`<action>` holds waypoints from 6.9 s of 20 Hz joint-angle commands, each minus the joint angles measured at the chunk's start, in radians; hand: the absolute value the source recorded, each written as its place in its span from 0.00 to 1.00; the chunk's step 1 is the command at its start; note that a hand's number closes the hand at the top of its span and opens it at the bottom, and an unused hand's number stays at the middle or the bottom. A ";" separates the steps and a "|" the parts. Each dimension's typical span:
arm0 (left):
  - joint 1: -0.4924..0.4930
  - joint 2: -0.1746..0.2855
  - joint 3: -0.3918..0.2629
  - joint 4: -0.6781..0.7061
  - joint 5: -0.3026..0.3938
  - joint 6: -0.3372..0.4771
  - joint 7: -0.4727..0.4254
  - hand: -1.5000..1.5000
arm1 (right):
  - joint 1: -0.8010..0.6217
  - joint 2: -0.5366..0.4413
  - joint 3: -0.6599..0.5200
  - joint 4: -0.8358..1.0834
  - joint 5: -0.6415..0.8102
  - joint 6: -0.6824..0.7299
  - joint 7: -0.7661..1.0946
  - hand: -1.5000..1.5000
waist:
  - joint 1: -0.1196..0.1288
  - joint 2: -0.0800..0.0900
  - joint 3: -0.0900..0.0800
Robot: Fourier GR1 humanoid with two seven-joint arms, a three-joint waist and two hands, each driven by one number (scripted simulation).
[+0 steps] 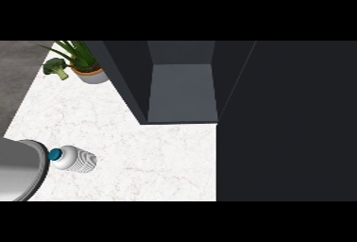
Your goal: Pick up the bottled water, place it into the cabinet and close the cabinet
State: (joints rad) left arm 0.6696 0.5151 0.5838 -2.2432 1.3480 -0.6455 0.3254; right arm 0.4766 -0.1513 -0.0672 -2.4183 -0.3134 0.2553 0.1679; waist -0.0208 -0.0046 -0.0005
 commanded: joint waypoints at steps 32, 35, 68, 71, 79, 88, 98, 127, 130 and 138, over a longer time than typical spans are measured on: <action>-0.558 -0.291 -0.113 0.665 -1.013 -0.148 -0.236 0.00 | 0.199 -0.028 -0.095 -0.157 -0.259 0.131 -0.074 0.00 | -0.029 0.005 -0.003; -0.635 -0.309 -0.132 0.778 -1.114 -0.128 -0.303 0.00 | 0.221 -0.001 -0.060 -0.172 -0.239 0.126 -0.091 0.00 | -0.041 0.007 -0.004; -0.901 -0.249 -0.203 1.696 -1.345 -0.221 -0.946 1.00 | 0.355 -0.074 -0.127 -0.142 -0.286 0.184 -0.229 0.00 | -0.015 0.010 -0.007; -0.925 -0.281 -0.197 1.695 -1.293 -0.256 -0.919 1.00 | 0.349 -0.101 -0.154 -0.131 -0.309 0.194 -0.246 0.00 | -0.008 0.007 -0.005; -0.918 -0.268 -0.206 1.690 -1.277 -0.211 -0.980 1.00 | 0.380 -0.082 -0.139 -0.125 -0.270 0.191 -0.277 0.00 | 0.001 0.007 -0.004; -0.887 -0.386 -0.136 1.539 -1.234 0.201 -1.073 1.00 | 0.421 -0.138 -0.222 -0.126 -0.364 0.199 -0.286 0.00 | 0.014 0.001 0.000; -0.889 -0.512 -0.263 1.291 -1.248 0.312 -0.906 1.00 | 0.431 -0.127 -0.228 -0.175 -0.380 0.157 -0.272 0.00 | 0.016 0.000 0.000; -1.257 -0.515 -0.901 1.200 -1.069 1.232 -0.541 1.00 | 0.381 -0.178 -0.260 -0.108 -0.433 0.166 -0.277 0.00 | 0.003 0.007 -0.001; -1.274 -0.515 -0.867 1.328 -1.053 1.202 -0.597 1.00 | 0.466 -0.178 -0.294 -0.098 -0.493 0.255 -0.325 0.00 | -0.017 0.008 -0.001; -1.535 -0.515 -0.808 1.565 -0.971 1.228 -0.595 1.00 | 0.468 -0.171 -0.293 -0.045 -0.486 0.302 -0.363 0.00 | -0.047 0.013 -0.001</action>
State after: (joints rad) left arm -0.7419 0.0003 -0.2483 -0.7808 0.3572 0.5577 -0.2884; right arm 0.8859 -0.3281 -0.3394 -2.3442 -0.6631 0.5458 -0.2226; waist -0.0472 0.0064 -0.0019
